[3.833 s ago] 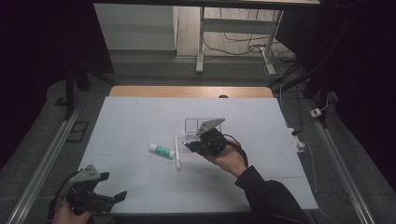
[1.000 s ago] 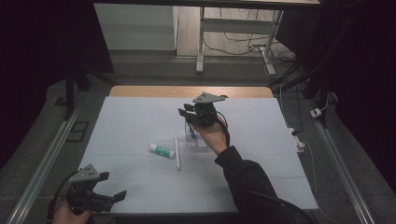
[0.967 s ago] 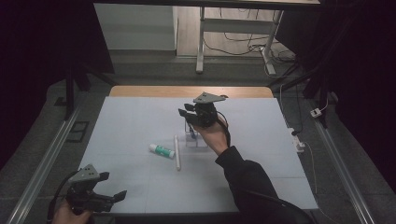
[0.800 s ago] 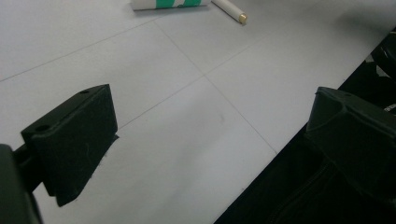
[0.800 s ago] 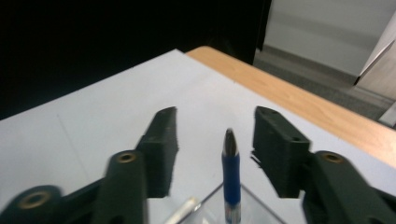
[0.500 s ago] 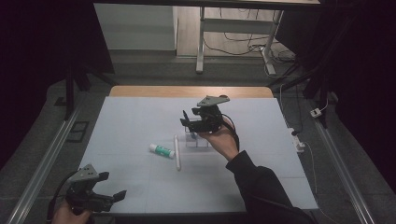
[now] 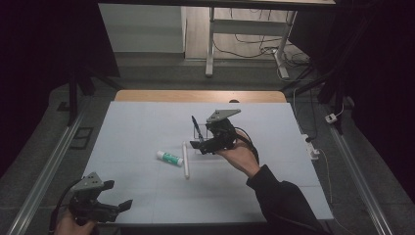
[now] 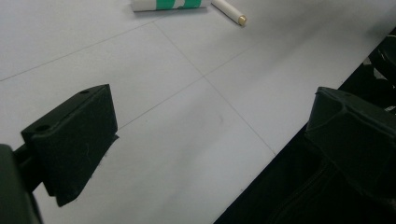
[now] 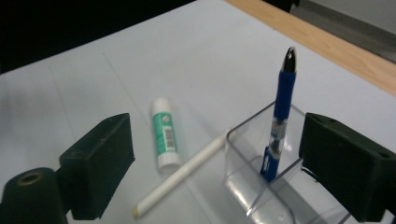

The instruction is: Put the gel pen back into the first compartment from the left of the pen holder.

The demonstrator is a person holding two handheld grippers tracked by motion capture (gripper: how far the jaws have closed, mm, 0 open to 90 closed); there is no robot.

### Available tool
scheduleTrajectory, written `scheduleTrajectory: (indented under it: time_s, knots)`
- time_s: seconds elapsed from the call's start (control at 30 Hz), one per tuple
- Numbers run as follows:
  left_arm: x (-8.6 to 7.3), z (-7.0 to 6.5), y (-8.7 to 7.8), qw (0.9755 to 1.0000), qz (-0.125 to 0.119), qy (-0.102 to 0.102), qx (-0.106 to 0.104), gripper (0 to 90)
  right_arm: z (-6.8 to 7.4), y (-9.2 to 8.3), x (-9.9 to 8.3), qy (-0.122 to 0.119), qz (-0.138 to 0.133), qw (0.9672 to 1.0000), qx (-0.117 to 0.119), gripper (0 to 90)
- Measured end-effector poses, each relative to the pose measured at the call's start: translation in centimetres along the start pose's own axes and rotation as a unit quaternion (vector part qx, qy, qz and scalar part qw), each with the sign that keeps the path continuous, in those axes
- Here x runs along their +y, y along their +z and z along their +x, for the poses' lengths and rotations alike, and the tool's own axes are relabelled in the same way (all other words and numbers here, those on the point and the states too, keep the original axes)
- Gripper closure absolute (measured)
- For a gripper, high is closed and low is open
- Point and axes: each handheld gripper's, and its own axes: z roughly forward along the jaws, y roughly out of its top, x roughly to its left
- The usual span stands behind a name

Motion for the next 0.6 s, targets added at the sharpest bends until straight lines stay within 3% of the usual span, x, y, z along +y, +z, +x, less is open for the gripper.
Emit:
scheduleTrajectory:
  time_s: [0.6]
  knots:
    - [0.0, 0.0, -0.1, 1.0, -0.003, 0.001, -0.001, 1.9, 2.5, -1.4, -2.5, -0.011, 0.016, 0.9995, 0.024, 0.0]
